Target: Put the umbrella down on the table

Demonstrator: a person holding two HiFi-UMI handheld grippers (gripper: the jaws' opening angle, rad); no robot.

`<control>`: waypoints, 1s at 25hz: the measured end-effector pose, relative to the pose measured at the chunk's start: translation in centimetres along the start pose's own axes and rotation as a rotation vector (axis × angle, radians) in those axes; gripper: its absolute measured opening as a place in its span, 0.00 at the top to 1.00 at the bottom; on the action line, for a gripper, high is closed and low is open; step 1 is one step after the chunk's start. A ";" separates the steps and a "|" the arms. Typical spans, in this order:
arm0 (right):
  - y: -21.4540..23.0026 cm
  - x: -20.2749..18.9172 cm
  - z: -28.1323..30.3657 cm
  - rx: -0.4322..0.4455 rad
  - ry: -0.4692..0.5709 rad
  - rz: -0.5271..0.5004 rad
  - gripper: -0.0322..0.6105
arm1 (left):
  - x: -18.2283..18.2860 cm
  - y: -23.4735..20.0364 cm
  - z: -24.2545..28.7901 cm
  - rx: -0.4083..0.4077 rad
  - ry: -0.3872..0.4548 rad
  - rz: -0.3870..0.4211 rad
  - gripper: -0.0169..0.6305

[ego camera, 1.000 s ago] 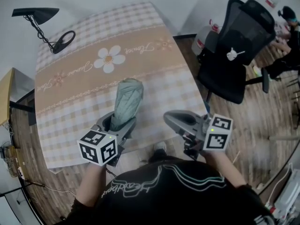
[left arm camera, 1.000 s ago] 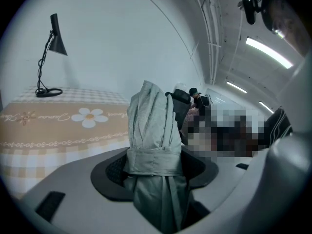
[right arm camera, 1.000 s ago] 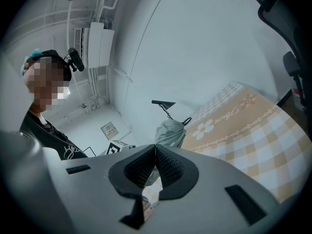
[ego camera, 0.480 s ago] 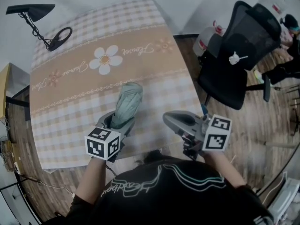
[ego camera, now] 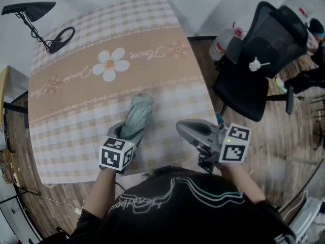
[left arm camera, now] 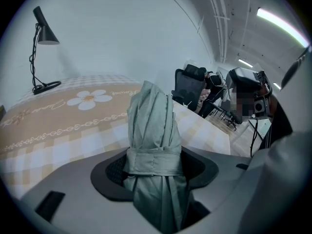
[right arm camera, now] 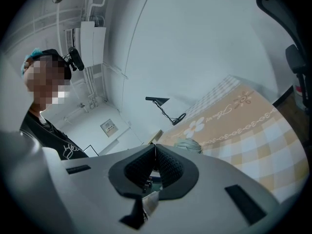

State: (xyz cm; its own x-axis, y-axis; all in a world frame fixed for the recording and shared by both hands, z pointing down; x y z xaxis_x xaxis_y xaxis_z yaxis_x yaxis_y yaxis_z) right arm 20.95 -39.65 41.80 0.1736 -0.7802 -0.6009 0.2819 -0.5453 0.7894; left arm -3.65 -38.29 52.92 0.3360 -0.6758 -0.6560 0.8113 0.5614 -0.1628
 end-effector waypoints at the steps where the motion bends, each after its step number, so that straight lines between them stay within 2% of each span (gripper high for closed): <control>1: 0.2 0.0 0.0 0.000 -0.001 0.002 0.93 | -0.1 -0.1 0.3 0.003 -0.005 -0.001 0.56; 7: 1.2 0.1 0.2 -0.001 -0.019 0.012 0.93 | -1.0 -0.2 1.4 0.011 -0.037 -0.036 0.56; 13: 1.9 0.2 0.5 0.003 -0.031 0.023 0.93 | -1.0 0.3 2.3 0.047 -0.104 0.005 0.55; 20: 2.7 -0.1 1.0 0.022 -0.067 0.029 0.93 | -1.0 -0.2 2.5 -0.016 -0.106 -0.029 0.54; 25: 2.6 -0.2 1.5 0.032 -0.083 0.029 0.93 | -1.1 -0.1 2.5 -0.031 -0.098 -0.010 0.53</control>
State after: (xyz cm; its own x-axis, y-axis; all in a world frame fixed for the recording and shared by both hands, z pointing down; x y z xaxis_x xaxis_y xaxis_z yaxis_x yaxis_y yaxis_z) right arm 20.26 -41.36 44.17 0.1022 -0.8178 -0.5663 0.2471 -0.5306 0.8108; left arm -2.88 -38.77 55.55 0.3744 -0.7240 -0.5794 0.8002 0.5679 -0.1925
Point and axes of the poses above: the fingertips, and each gripper's own axes: z forward along the fingers, y to its right, x out of its top, the point moved 8 cm from there along -z, backward along the fingers, and after that the axes turned 7 degrees about z, right-handed, at the moved point
